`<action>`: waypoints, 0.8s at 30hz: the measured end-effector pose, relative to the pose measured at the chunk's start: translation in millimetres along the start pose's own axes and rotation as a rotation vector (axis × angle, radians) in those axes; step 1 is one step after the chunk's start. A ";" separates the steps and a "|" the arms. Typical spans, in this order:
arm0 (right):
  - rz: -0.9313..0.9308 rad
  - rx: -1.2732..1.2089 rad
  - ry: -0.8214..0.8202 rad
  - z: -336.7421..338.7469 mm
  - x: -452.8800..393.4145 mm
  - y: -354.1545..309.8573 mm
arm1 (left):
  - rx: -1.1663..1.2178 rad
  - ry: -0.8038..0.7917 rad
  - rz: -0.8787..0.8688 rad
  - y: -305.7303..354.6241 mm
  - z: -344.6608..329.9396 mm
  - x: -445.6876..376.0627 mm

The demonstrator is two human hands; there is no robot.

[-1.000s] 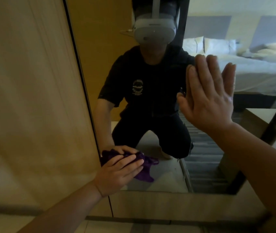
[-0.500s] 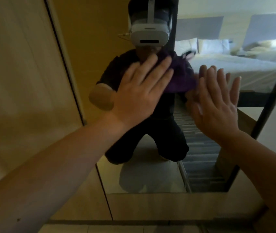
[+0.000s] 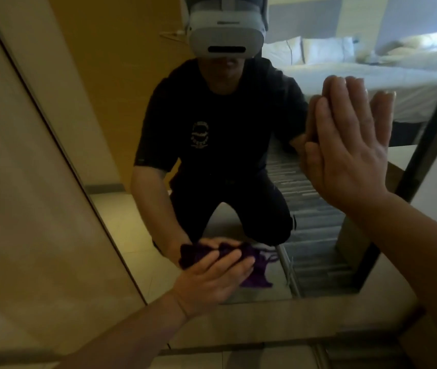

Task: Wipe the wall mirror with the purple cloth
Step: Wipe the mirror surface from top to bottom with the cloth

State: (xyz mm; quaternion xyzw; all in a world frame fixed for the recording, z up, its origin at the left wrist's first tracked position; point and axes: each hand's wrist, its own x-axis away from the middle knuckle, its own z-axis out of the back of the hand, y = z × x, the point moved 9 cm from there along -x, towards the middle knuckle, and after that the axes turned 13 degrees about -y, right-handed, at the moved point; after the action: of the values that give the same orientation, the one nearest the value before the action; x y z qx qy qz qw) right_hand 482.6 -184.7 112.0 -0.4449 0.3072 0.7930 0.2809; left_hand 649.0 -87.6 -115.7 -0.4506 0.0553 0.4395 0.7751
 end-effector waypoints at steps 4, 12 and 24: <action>-0.011 0.017 0.012 1.4 -4.2 -3.1 | 0.033 -0.215 -0.073 33.4 -33.2 26.3; 0.026 -0.110 -0.053 16.6 -1.5 5.2 | 0.189 0.003 0.123 -33.4 60.9 -52.3; -0.104 0.053 0.048 24.1 12.2 72.1 | -0.125 0.413 0.278 -142.9 178.6 -209.2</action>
State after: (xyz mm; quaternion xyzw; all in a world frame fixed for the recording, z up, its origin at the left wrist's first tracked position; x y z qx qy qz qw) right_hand 412.5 -211.9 128.4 -0.4716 0.3113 0.7578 0.3261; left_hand 571.0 -115.9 183.0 -0.5659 0.2466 0.4429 0.6502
